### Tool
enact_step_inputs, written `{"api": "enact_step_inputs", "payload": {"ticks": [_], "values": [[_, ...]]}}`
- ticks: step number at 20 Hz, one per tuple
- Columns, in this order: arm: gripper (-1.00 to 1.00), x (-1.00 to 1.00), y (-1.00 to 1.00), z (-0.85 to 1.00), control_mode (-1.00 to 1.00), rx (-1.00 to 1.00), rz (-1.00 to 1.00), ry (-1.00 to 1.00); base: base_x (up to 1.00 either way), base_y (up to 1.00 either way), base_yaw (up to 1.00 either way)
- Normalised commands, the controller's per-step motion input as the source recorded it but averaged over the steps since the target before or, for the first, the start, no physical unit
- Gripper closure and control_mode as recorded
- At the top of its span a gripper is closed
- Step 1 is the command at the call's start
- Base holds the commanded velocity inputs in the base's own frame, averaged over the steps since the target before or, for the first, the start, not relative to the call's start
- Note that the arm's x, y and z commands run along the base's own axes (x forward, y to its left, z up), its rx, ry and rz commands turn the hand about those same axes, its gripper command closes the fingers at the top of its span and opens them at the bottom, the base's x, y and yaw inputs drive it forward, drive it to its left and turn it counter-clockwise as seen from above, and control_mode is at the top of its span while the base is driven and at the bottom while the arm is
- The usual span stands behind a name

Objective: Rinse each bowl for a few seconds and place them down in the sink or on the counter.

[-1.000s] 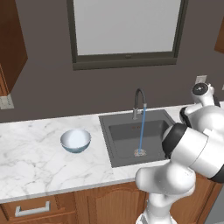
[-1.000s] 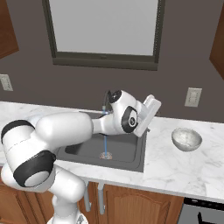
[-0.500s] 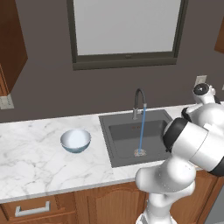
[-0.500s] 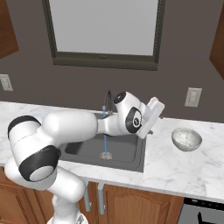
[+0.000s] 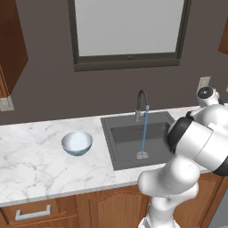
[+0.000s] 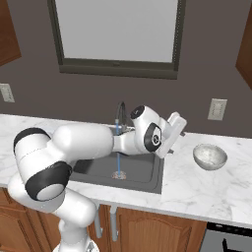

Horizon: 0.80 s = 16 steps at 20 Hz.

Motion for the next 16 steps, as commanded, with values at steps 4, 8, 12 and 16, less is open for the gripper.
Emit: {"api": "enact_step_inputs", "payload": {"ticks": [4, 8, 12, 16], "values": [[-1.0, 0.03, -0.01, -0.19, -1.0, 0.0, 0.0, -0.02, 0.0, 0.0, 0.0], [-1.0, 0.01, -0.06, -0.16, -1.0, 0.0, 0.0, -0.02, 0.0, 0.0, 0.0], [-1.0, 0.01, -0.06, -0.17, -1.0, 0.0, 0.0, -0.01, 0.0, 0.0, 0.0], [-1.0, 0.1, -0.01, -0.15, -1.0, 0.0, 0.0, -0.02, 0.0, 0.0, 0.0]]}}
